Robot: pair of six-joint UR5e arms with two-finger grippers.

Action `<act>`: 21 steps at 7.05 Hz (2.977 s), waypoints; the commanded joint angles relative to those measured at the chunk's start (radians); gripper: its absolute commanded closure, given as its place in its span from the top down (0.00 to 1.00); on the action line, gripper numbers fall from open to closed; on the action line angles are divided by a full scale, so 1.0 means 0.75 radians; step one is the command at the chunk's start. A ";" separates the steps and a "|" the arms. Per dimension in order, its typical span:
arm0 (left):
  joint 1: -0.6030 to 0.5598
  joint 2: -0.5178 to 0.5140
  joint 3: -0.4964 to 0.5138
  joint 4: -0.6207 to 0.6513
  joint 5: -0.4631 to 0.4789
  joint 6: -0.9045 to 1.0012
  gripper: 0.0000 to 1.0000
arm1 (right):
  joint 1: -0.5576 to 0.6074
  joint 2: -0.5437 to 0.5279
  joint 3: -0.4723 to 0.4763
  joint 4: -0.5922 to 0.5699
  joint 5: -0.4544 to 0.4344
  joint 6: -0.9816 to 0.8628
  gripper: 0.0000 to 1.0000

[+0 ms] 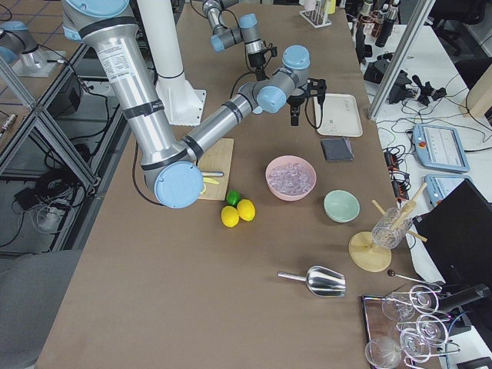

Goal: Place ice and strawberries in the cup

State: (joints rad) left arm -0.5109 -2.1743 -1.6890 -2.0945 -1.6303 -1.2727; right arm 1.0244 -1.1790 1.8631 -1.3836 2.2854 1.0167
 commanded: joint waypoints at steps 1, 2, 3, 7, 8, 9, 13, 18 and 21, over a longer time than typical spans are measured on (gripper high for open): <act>-0.242 0.015 0.088 -0.001 0.016 0.283 0.98 | 0.027 -0.009 -0.017 -0.002 0.002 -0.058 0.99; -0.344 0.023 0.167 -0.038 0.010 0.460 0.98 | 0.053 -0.031 -0.036 -0.004 0.002 -0.140 0.99; -0.439 0.042 0.176 -0.056 -0.006 0.620 0.98 | 0.110 -0.050 -0.091 -0.004 0.023 -0.256 0.99; -0.953 0.390 0.190 0.015 -0.534 1.012 0.98 | 0.613 -0.234 -0.424 -0.018 0.231 -1.163 0.99; -1.129 0.472 0.192 0.118 -0.585 1.231 0.98 | 0.693 -0.297 -0.441 -0.021 0.233 -1.252 0.99; -1.352 0.520 0.205 0.261 -0.755 1.526 0.98 | 0.759 -0.366 -0.439 -0.019 0.227 -1.259 0.99; -1.557 0.616 0.209 0.690 -0.923 1.996 0.98 | 0.794 -0.494 -0.437 -0.018 0.069 -1.288 0.99; -1.489 0.659 0.194 0.676 -0.923 1.874 0.98 | 0.788 -0.510 -0.406 -0.096 0.115 -1.276 0.99; -1.460 0.659 0.196 0.655 -0.921 1.863 0.98 | 0.784 -0.537 -0.151 -0.427 0.111 -1.284 0.99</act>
State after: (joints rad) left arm -1.6099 -1.6790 -1.5413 -1.5989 -2.3221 0.1275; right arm 1.6135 -1.5676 1.6959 -1.6370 2.3692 0.0584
